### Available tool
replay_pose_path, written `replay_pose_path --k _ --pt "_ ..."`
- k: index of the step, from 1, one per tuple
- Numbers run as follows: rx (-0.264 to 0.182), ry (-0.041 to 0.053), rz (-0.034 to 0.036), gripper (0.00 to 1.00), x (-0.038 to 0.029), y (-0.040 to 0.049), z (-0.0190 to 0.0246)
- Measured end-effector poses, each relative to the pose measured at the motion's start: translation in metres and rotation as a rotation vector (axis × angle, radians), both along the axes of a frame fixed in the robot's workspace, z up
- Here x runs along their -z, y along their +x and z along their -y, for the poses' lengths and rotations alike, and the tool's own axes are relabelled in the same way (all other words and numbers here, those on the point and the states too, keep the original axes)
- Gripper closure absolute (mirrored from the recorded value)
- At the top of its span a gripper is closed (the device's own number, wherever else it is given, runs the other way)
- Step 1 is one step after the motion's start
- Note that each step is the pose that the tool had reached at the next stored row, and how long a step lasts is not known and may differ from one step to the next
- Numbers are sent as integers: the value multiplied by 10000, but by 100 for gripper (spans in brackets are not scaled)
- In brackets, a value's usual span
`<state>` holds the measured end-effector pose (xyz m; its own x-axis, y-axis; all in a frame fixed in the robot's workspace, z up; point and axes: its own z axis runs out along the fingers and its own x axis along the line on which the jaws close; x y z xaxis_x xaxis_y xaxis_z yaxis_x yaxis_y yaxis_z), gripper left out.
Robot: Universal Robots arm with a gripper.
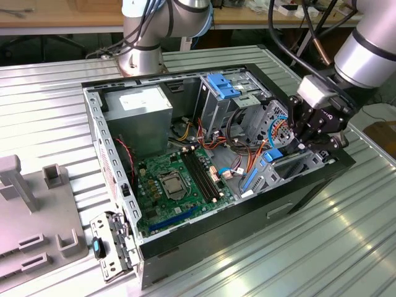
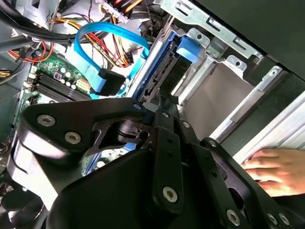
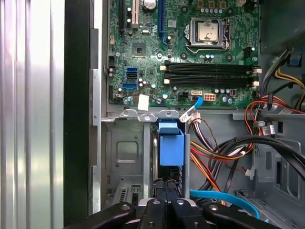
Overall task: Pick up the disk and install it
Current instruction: 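Insert the disk into the insertion slot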
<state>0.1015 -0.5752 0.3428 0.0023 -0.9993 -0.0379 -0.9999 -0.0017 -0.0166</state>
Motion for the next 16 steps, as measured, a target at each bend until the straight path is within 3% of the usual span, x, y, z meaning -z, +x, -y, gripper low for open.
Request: replay_pose_path --k 9,16 --pt "0 -6 0 89 95 1 0" --pt "0 1 0 89 -8 1 0"
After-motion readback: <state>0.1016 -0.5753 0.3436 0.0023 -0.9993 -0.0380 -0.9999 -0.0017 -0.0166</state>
